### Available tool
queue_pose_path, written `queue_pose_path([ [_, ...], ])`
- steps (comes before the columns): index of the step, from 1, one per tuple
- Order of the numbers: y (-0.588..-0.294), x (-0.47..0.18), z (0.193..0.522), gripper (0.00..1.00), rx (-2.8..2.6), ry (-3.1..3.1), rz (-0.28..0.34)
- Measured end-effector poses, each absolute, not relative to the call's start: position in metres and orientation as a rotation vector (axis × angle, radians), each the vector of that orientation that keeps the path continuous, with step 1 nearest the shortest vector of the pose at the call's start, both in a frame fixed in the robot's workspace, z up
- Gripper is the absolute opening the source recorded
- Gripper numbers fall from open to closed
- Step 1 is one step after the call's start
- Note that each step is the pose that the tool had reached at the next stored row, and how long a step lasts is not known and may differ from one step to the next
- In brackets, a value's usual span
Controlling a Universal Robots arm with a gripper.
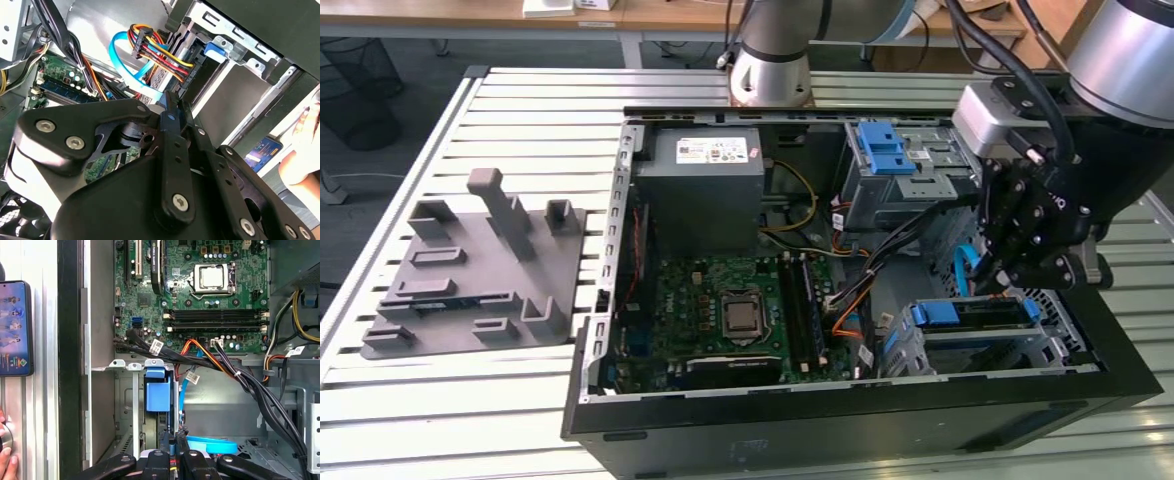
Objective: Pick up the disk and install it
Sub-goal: 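Insert the second disk wire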
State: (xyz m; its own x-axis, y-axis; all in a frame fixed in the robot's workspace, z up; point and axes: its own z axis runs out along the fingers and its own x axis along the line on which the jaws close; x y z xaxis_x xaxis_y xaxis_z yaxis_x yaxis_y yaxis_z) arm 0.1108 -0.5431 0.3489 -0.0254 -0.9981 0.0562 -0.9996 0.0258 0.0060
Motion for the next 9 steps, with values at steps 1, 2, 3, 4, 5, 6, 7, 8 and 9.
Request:
queue_pose_path([
  [1, -0.5432, 0.1114, 0.3489, 0.18, 2.16, -2.218, 0.052],
  [2, -0.5432, 0.1119, 0.3488, 0.18, 2.158, -2.217, 0.05],
  [3, -0.5433, 0.1121, 0.3486, 0.18, 2.157, -2.218, 0.05],
  [4, -0.5435, 0.112, 0.3482, 0.18, 2.157, -2.218, 0.05],
  [5, -0.5439, 0.112, 0.3479, 0.18, 2.157, -2.218, 0.05],
  [6, -0.5445, 0.1121, 0.3475, 0.18, 2.156, -2.218, 0.05],
  [7, -0.5456, 0.1121, 0.3468, 0.18, 2.156, -2.218, 0.05],
  [8, -0.5468, 0.1121, 0.346, 0.18, 2.156, -2.218, 0.05],
  [9, -0.5479, 0.1121, 0.3454, 0.18, 2.156, -2.218, 0.05],
])
